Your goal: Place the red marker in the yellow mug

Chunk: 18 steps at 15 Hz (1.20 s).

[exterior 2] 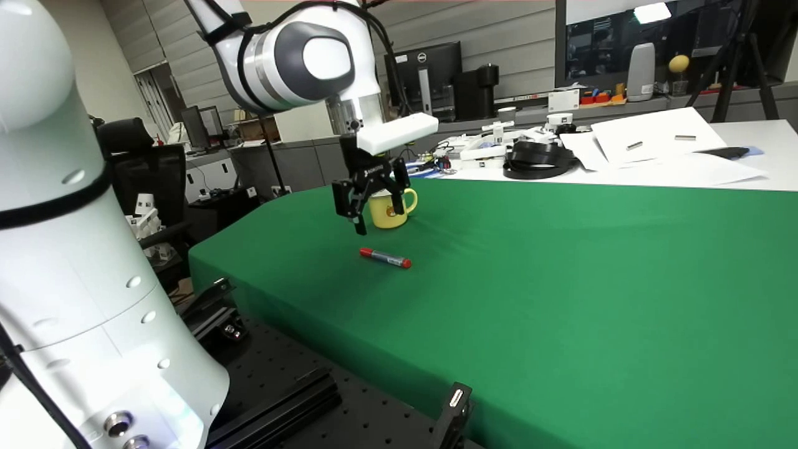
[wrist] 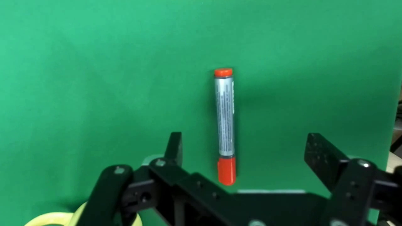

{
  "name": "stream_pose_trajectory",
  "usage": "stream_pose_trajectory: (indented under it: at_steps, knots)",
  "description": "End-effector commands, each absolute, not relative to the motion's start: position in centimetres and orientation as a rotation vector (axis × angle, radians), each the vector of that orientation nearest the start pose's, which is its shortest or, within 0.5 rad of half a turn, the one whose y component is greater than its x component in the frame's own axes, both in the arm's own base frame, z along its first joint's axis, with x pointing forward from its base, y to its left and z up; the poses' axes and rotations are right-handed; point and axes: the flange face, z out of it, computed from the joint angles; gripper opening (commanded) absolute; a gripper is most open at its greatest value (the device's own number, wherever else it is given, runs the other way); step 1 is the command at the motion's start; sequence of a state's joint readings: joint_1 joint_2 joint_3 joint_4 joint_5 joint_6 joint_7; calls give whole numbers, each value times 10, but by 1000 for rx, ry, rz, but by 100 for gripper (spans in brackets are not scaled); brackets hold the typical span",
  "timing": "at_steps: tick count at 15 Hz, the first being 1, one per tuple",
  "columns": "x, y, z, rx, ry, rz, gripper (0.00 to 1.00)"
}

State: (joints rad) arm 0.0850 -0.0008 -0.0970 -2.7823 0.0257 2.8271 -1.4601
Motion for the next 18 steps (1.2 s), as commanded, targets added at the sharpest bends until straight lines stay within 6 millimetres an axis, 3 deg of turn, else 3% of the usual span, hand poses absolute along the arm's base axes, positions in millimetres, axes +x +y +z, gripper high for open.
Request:
stream_pose_trajectory:
  at_steps: [1,7,12,13,15,18]
  knots:
    - [384,-4,186,-2394,-2047,-85,100]
    - [382,8,148,-2364,-2037,-109,100]
    - [380,6,134,-2341,-2054,-113,100]
    - [380,4,132,-2337,-2064,-109,75]
    - [380,1,130,-2317,-2088,-98,68]
    - [382,-1,131,-2313,-2100,-94,45]
